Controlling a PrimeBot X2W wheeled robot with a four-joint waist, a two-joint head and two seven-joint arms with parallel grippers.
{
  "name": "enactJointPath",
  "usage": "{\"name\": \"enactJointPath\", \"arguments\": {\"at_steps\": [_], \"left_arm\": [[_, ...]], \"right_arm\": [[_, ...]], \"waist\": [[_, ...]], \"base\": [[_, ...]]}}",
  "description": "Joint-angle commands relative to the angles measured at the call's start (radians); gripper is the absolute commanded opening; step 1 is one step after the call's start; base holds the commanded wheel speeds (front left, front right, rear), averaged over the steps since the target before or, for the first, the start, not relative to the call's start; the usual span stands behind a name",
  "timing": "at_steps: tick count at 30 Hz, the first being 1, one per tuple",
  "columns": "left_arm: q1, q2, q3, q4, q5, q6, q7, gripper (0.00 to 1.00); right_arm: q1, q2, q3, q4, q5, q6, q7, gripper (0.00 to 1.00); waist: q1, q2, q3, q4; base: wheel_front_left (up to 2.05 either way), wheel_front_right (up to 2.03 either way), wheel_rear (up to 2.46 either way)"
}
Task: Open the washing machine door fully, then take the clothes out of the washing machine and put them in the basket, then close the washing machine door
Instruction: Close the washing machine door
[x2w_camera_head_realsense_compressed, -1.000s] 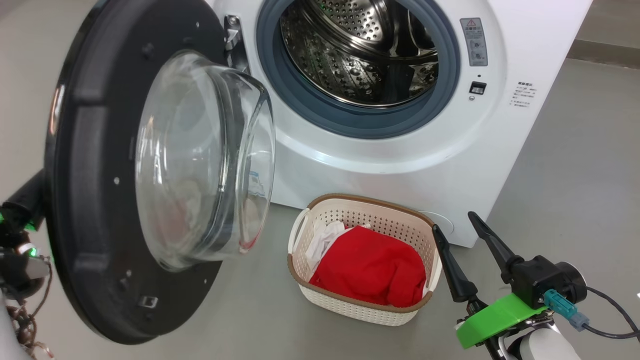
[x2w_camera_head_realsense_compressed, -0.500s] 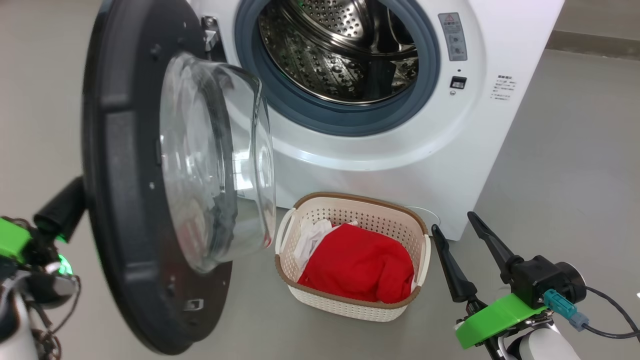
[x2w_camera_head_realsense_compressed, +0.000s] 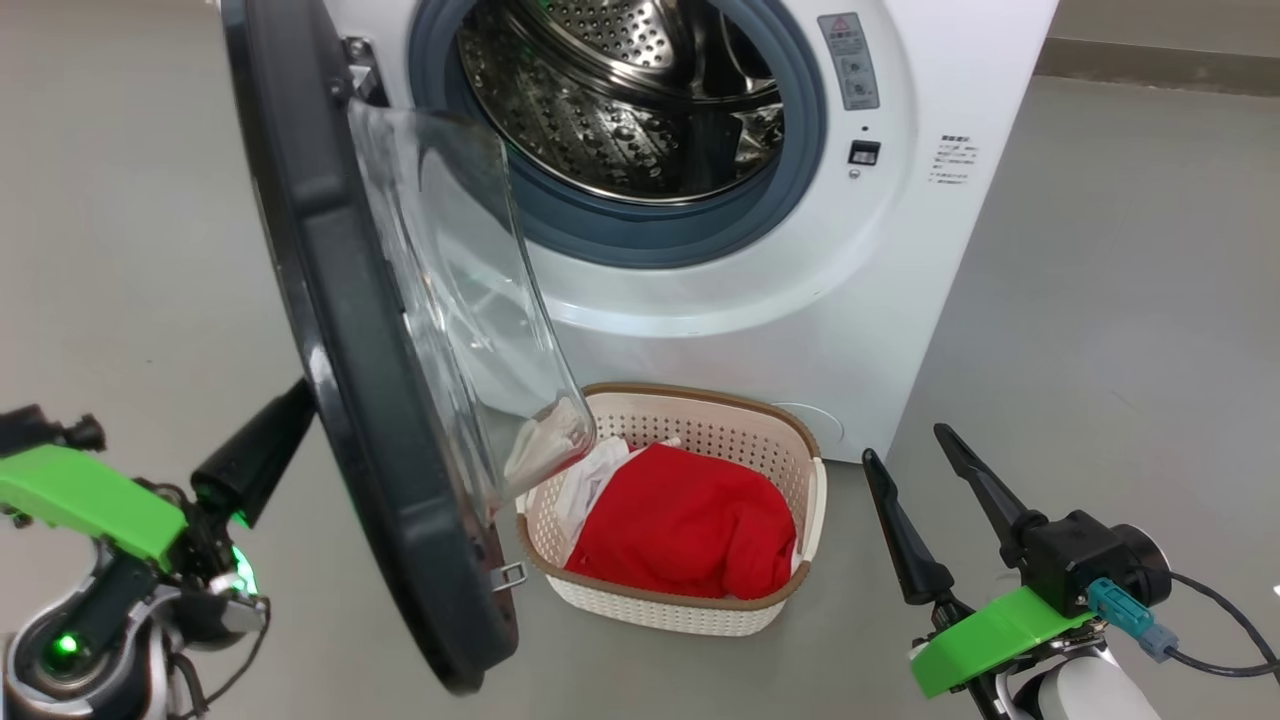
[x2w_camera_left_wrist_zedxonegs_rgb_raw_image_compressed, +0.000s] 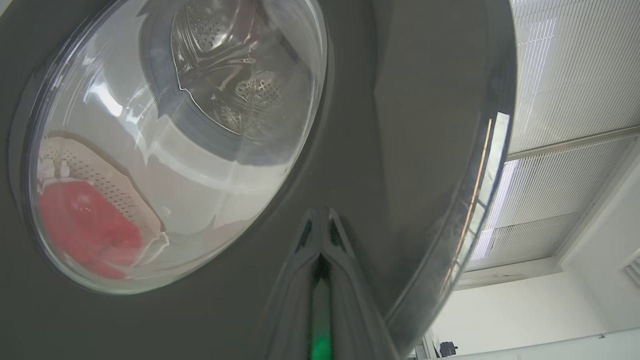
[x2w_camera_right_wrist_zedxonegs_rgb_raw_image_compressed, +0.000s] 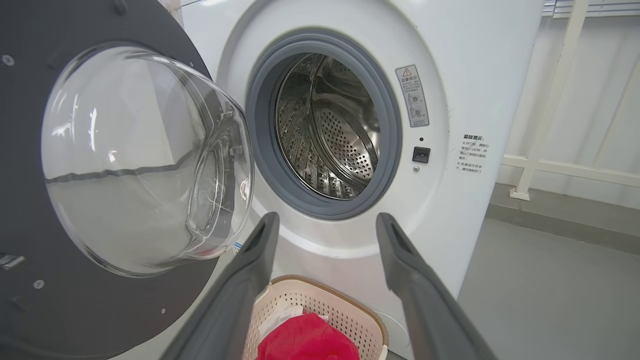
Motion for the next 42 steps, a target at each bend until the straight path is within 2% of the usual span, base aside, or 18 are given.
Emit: {"name": "enactJointPath", "arguments": {"at_steps": [1, 13, 18, 19, 20, 21, 22, 27, 31, 33, 34, 38, 42], "left_arm": [[-0.003, 0.016, 0.009, -0.041, -0.016, 0.005, -0.002, 0.00], [0.039, 0.016, -0.053, -0.067, -0.080, 0.008, -0.053, 0.00], [0.053, 0.017, -0.054, -0.089, -0.074, -0.019, -0.070, 0.00], [0.056, 0.018, -0.051, -0.093, -0.067, -0.026, -0.079, 0.33], [0.059, 0.022, -0.050, -0.096, -0.057, -0.034, -0.086, 0.49], [0.063, 0.029, -0.050, -0.102, -0.041, -0.048, -0.097, 0.94], [0.067, 0.037, -0.049, -0.106, -0.019, -0.063, -0.113, 1.00], [0.095, 0.097, -0.075, -0.110, 0.145, -0.166, -0.207, 1.00], [0.118, 0.144, -0.101, -0.100, 0.328, -0.248, -0.336, 1.00], [0.127, 0.170, -0.116, -0.092, 0.443, -0.267, -0.422, 1.00], [0.127, 0.170, -0.116, -0.092, 0.443, -0.267, -0.422, 1.00], [0.143, 0.195, -0.142, -0.084, 0.649, -0.281, -0.612, 1.00], [0.165, 0.196, -0.163, -0.070, 0.791, -0.283, -0.779, 1.00]], "right_arm": [[-0.028, -0.001, 0.019, -0.023, 0.011, 0.004, -0.006, 1.00], [-0.022, -0.001, 0.021, -0.019, 0.016, 0.004, -0.006, 1.00], [-0.017, -0.001, 0.019, -0.020, 0.015, 0.004, -0.006, 1.00], [-0.016, -0.001, 0.019, -0.020, 0.015, 0.004, -0.006, 1.00], [-0.015, -0.001, 0.019, -0.020, 0.015, 0.004, -0.006, 1.00], [-0.015, -0.001, 0.019, -0.020, 0.016, 0.004, -0.006, 1.00], [-0.016, -0.001, 0.020, -0.021, 0.016, 0.004, -0.006, 1.00], [-0.018, -0.001, 0.018, -0.022, 0.018, 0.004, -0.006, 1.00], [-0.023, -0.001, 0.019, -0.021, 0.018, 0.004, -0.006, 1.00], [-0.025, -0.001, 0.019, -0.021, 0.019, 0.004, -0.006, 1.00], [-0.025, -0.001, 0.019, -0.021, 0.019, 0.004, -0.006, 1.00], [-0.027, -0.001, 0.017, -0.023, 0.019, 0.004, -0.006, 1.00], [-0.027, -0.001, 0.016, -0.024, 0.021, 0.004, -0.006, 1.00]], "waist": [[0.0000, 0.0000, -0.001, -0.009], [0.0000, 0.0000, -0.008, -0.029], [0.0000, 0.0000, -0.010, -0.030], [0.0000, 0.0000, -0.010, -0.030], [0.0000, 0.0000, -0.010, -0.030], [0.0000, 0.0000, -0.009, -0.029], [0.0000, 0.0000, -0.008, -0.030], [0.0000, 0.0000, -0.001, -0.030], [0.0000, 0.0000, 0.005, -0.034], [0.0000, 0.0000, 0.008, -0.037], [0.0000, 0.0000, 0.008, -0.037], [0.0000, 0.0000, 0.016, -0.043], [0.0000, 0.0000, 0.019, -0.048]], "base": [[0.00, 0.00, 0.00], [0.00, 0.00, 0.00], [0.00, 0.00, 0.00], [0.00, 0.00, 0.00], [0.00, 0.00, 0.00], [0.00, 0.00, 0.00], [0.00, 0.00, 0.00], [0.00, 0.00, 0.00], [0.00, 0.00, 0.00], [0.00, 0.00, 0.00], [0.00, 0.00, 0.00], [0.00, 0.00, 0.00], [0.00, 0.00, 0.00]]}}
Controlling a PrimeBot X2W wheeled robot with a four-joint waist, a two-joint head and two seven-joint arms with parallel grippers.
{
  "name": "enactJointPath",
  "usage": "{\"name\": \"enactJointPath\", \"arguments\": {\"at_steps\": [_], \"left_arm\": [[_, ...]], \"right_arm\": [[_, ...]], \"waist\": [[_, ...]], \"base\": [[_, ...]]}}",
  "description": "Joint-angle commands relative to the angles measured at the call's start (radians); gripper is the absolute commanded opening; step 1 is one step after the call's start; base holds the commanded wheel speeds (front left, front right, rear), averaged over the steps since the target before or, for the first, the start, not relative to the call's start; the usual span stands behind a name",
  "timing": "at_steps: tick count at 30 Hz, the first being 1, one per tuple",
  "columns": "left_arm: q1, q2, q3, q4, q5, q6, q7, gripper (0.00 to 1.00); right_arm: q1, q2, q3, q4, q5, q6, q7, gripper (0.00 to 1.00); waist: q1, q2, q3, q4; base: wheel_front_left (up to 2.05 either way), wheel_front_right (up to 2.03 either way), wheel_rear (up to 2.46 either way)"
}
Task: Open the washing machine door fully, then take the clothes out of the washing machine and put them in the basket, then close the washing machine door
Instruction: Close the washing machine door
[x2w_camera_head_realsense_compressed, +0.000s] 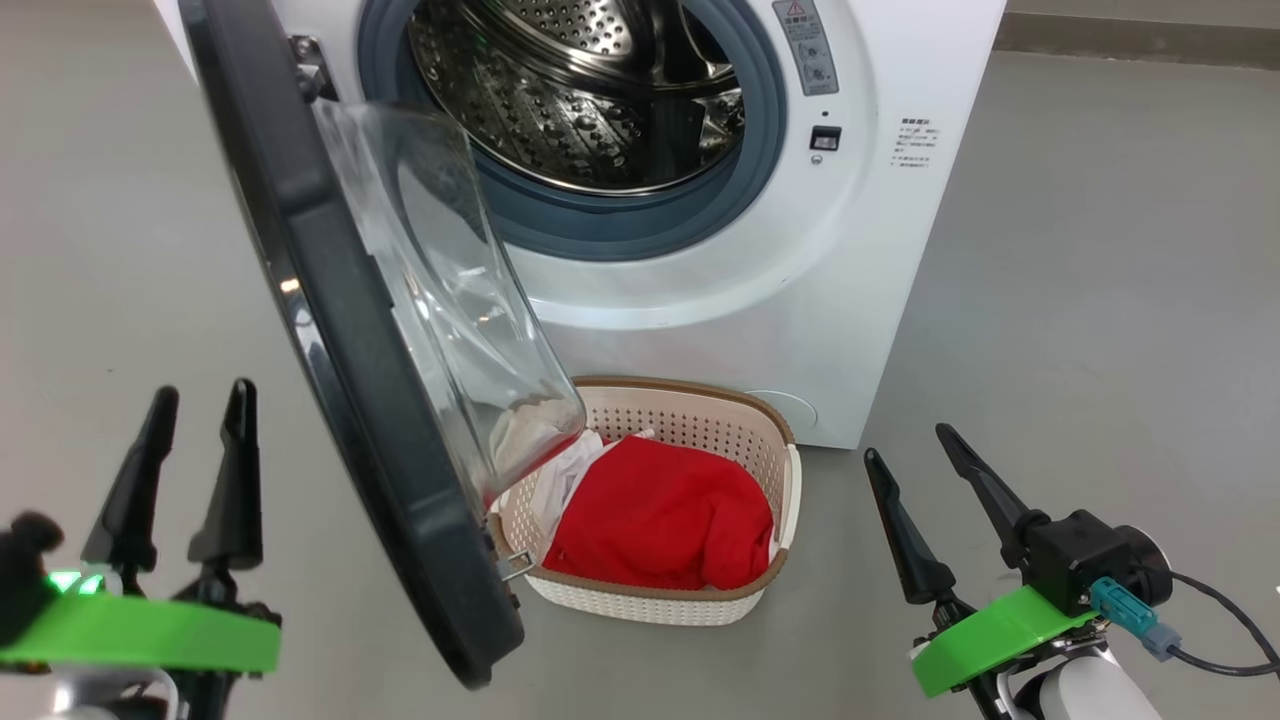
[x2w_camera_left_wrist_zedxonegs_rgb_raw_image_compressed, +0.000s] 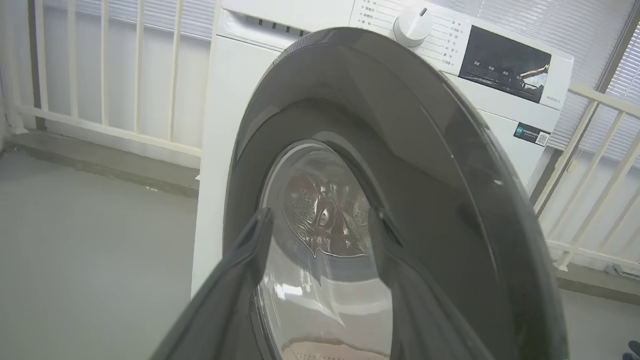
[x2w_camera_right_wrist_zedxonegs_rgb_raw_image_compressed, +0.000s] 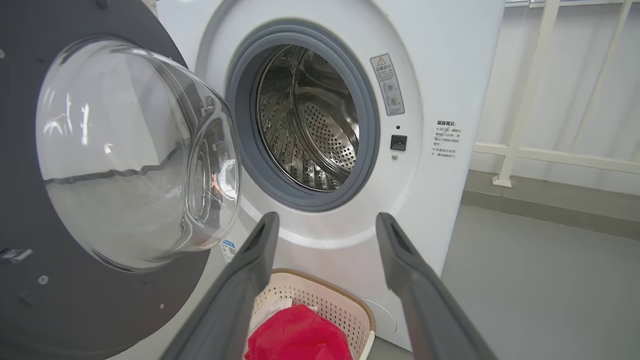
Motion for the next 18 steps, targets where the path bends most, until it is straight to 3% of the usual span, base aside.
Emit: {"name": "enactJointPath", "arguments": {"at_steps": [1, 7, 18], "left_arm": [[-0.004, 0.027, 0.031, -0.019, 0.019, -0.010, -0.023, 1.00], [0.046, 0.027, 0.017, 0.029, 0.129, 0.004, -0.162, 1.00], [0.087, 0.028, -0.021, 0.123, 0.275, 0.026, -0.214, 1.00]], "right_arm": [[-0.027, -0.001, 0.017, -0.026, 0.013, 0.004, -0.006, 1.00], [-0.024, -0.001, 0.016, -0.028, 0.016, 0.004, -0.006, 1.00], [-0.016, -0.001, 0.018, -0.028, 0.021, 0.004, -0.006, 1.00]], "waist": [[0.0000, 0.0000, 0.000, -0.002], [0.0000, 0.0000, -0.002, -0.008], [0.0000, 0.0000, -0.001, -0.011]], "base": [[0.00, 0.00, 0.00], [0.00, 0.00, 0.00], [0.00, 0.00, 0.00]]}}
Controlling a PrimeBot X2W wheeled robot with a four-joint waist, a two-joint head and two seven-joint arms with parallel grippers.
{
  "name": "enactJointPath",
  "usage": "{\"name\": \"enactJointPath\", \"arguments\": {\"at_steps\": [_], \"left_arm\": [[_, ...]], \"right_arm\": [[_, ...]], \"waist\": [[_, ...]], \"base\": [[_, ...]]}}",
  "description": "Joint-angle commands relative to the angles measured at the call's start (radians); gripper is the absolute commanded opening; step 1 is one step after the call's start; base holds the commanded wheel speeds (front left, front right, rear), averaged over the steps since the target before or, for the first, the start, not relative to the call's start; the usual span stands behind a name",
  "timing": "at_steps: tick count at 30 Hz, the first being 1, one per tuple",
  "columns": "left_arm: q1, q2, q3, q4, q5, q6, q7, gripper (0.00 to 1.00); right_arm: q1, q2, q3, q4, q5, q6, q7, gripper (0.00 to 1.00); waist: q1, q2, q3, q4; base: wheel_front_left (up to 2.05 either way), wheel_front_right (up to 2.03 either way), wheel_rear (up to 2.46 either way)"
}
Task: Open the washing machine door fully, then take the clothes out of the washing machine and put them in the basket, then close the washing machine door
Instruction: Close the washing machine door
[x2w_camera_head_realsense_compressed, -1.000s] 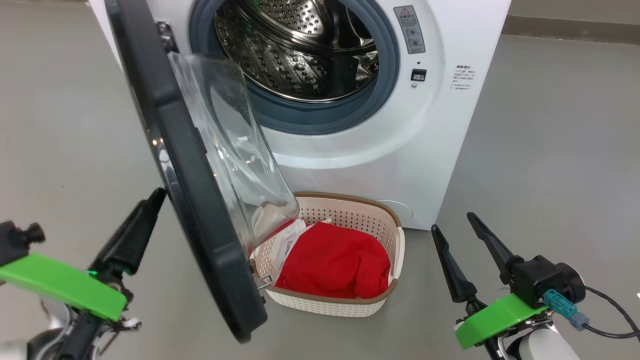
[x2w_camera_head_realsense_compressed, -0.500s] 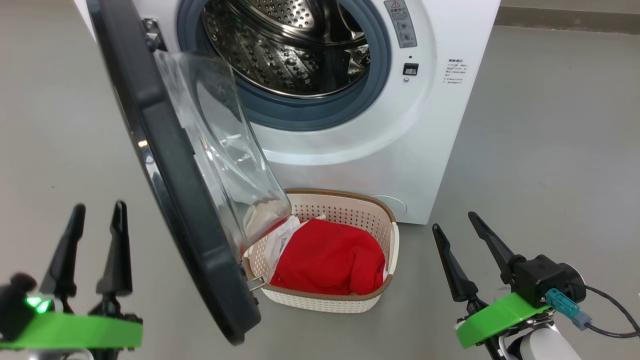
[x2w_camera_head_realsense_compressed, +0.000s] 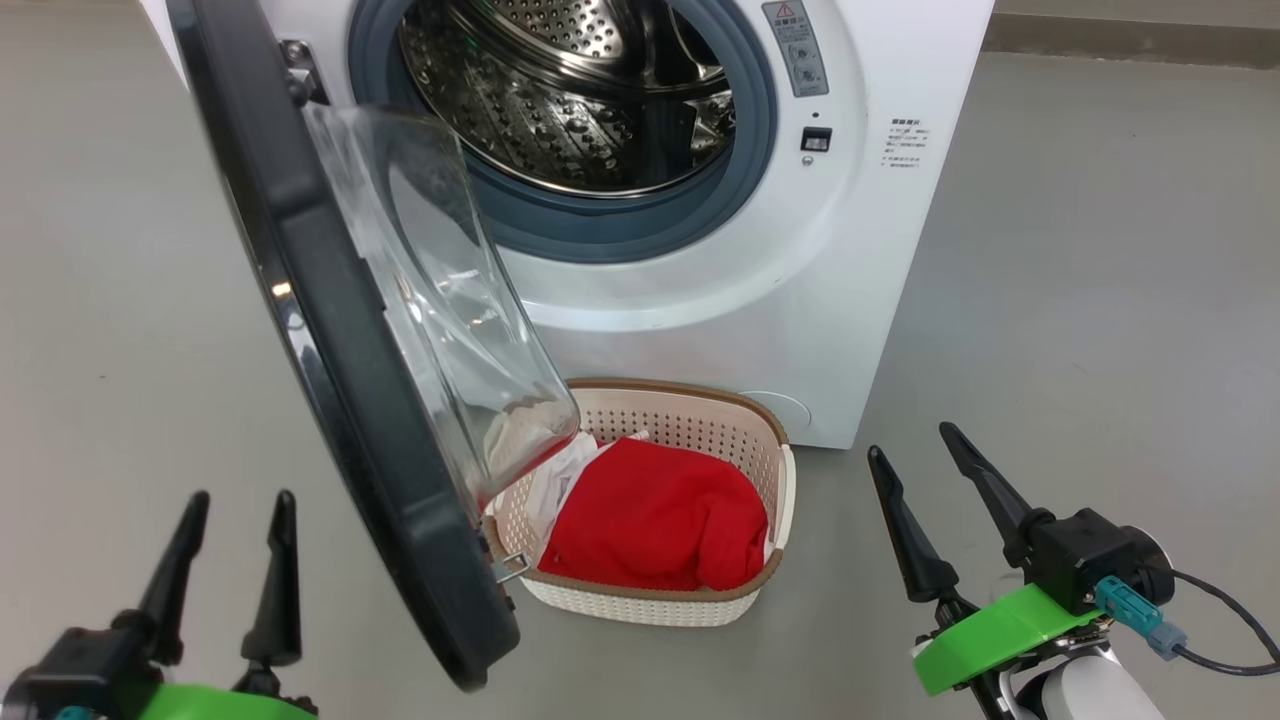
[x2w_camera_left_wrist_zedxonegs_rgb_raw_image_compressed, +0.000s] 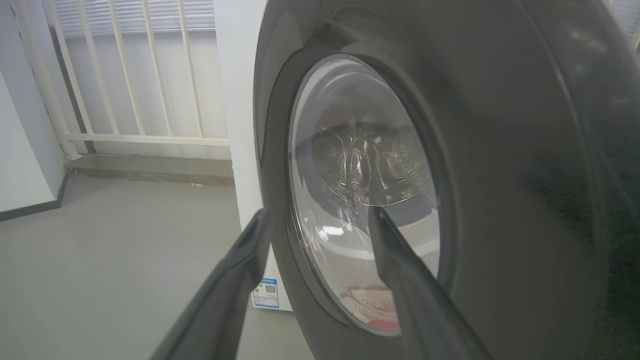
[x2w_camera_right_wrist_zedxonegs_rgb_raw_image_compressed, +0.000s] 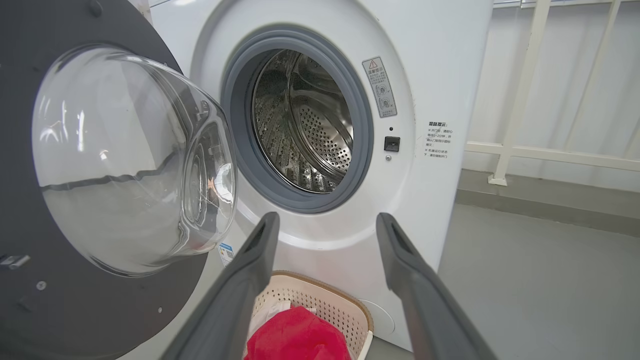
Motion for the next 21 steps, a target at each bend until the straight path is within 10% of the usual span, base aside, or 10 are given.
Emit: {"name": "enactJointPath", "arguments": {"at_steps": [1, 21], "left_arm": [[-0.012, 0.016, 0.026, -0.010, 0.021, 0.010, -0.011, 1.00], [0.007, -0.062, 0.065, 0.036, 0.092, -0.037, -0.013, 1.00]], "right_arm": [[-0.018, -0.001, 0.021, -0.027, 0.005, 0.004, -0.006, 1.00], [-0.014, -0.001, 0.021, -0.024, -0.001, 0.004, -0.006, 1.00]], "waist": [[0.0000, -0.0001, 0.003, 0.000], [0.0000, -0.0001, 0.001, 0.009]], "base": [[0.00, 0.00, 0.00], [0.00, 0.00, 0.00]]}}
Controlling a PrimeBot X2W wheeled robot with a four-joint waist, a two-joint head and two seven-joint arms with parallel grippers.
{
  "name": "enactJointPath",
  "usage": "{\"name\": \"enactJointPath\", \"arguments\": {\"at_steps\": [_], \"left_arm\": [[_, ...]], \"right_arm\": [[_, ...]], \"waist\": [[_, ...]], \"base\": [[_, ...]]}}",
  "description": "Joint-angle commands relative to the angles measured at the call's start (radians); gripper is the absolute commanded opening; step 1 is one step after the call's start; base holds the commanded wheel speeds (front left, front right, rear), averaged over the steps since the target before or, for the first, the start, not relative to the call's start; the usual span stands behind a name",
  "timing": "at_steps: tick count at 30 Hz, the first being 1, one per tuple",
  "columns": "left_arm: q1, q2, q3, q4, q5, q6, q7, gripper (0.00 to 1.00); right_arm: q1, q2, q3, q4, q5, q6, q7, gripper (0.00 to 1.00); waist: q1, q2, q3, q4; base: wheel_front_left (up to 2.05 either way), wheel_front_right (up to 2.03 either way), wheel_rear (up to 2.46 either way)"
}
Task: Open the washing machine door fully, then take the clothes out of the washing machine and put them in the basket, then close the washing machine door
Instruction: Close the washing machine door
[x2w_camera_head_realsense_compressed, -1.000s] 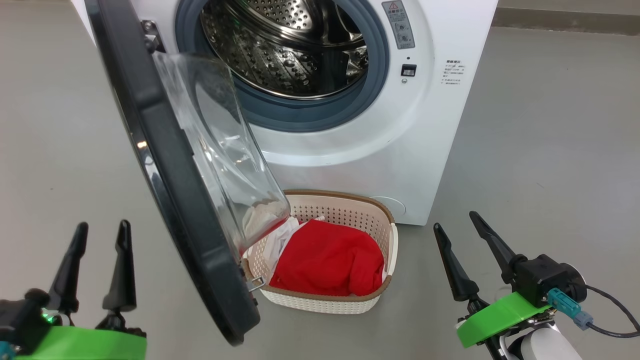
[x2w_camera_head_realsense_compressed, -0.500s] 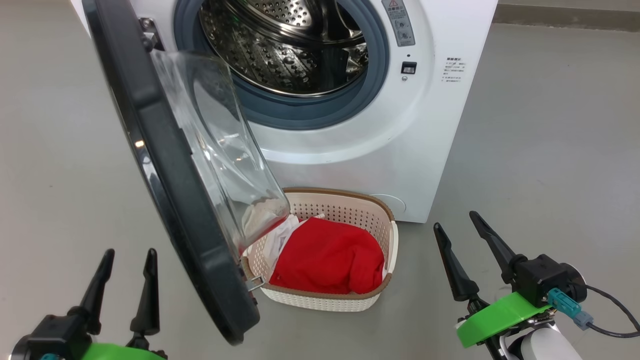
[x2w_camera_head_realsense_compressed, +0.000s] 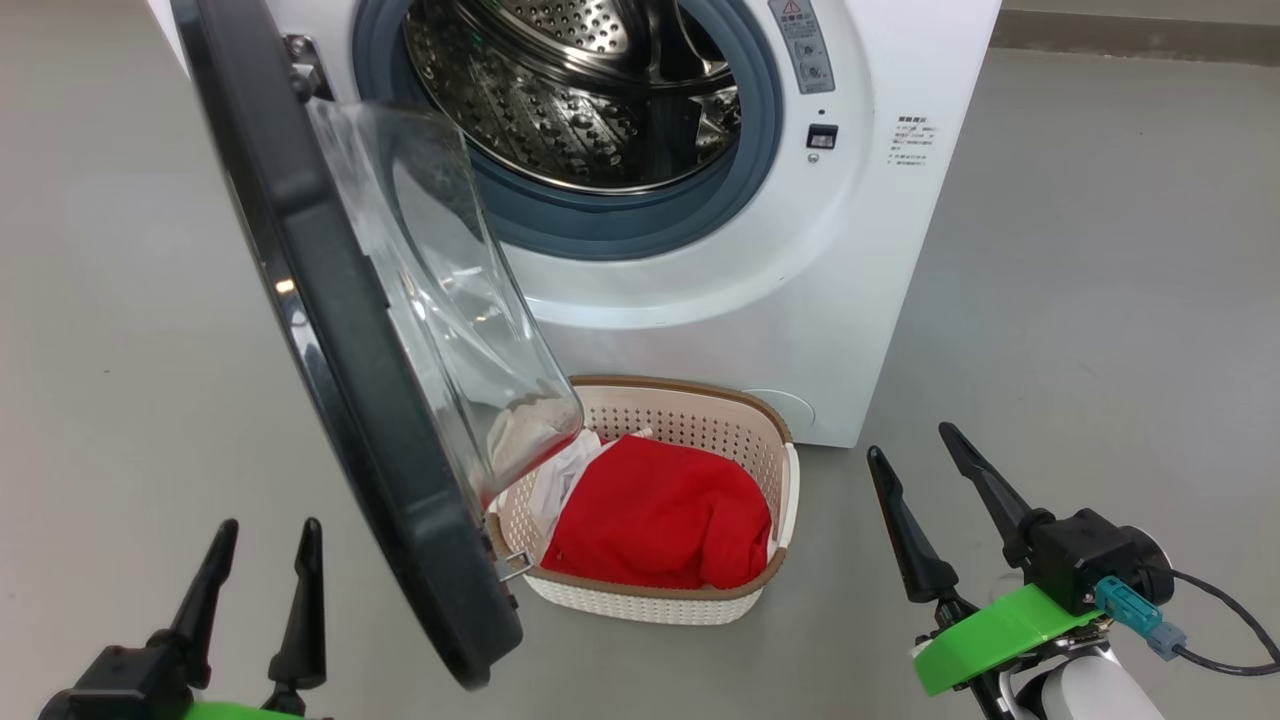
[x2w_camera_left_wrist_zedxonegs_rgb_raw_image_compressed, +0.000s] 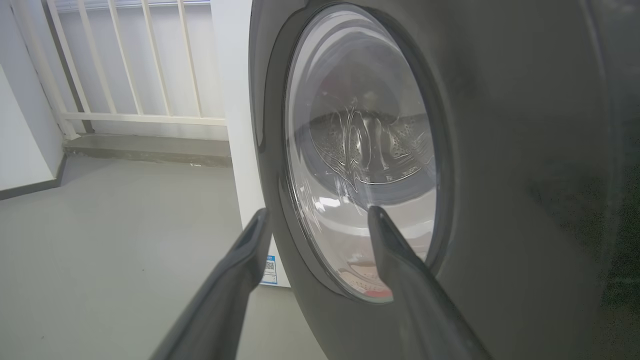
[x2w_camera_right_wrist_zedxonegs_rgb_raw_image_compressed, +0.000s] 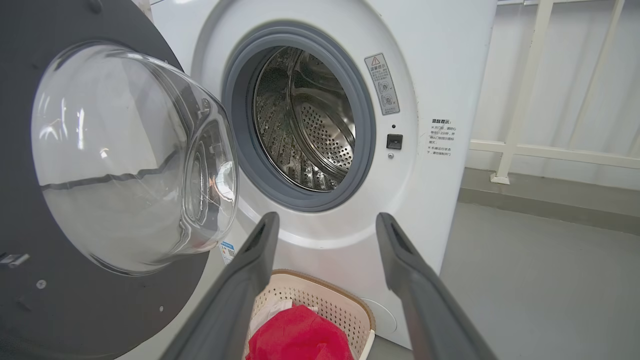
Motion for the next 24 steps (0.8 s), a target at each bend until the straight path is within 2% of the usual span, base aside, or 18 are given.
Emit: {"name": "enactJointPath", "arguments": {"at_steps": [1, 16, 17, 18, 21, 24], "left_arm": [[-0.019, 0.012, 0.041, -0.015, 0.011, -0.007, -0.012, 1.00], [-0.017, 0.000, 0.052, 0.012, 0.036, -0.023, -0.012, 1.00], [-0.018, -0.002, 0.054, 0.018, 0.033, -0.023, -0.012, 0.17], [-0.022, -0.005, 0.057, 0.018, 0.026, -0.024, -0.012, 0.00], [-0.038, -0.023, 0.065, 0.017, -0.036, -0.027, -0.012, 0.00], [-0.068, -0.044, 0.083, 0.006, -0.175, -0.030, 0.003, 0.00]], "right_arm": [[-0.014, 0.000, 0.021, -0.024, -0.001, 0.004, -0.006, 1.00], [-0.009, 0.000, 0.028, -0.020, -0.001, 0.004, -0.006, 1.00], [-0.009, 0.000, 0.029, -0.019, -0.001, 0.004, -0.006, 1.00], [-0.008, 0.000, 0.029, -0.018, -0.001, 0.004, -0.006, 1.00], [-0.007, 0.000, 0.030, -0.016, -0.002, 0.004, -0.006, 1.00], [-0.007, 0.000, 0.030, -0.014, -0.002, 0.004, -0.006, 1.00]], "waist": [[0.0000, 0.0000, -0.003, 0.002], [0.0000, 0.0000, -0.014, 0.017], [0.0000, 0.0000, -0.014, 0.017], [0.0000, 0.0000, -0.015, 0.017], [0.0000, 0.0000, -0.016, 0.018], [0.0000, 0.0000, -0.016, 0.019]], "base": [[0.00, 0.00, 0.00], [0.00, 0.00, 0.00], [0.00, 0.00, 0.00], [0.00, 0.00, 0.00], [0.00, 0.00, 0.00], [0.00, 0.00, 0.00]]}}
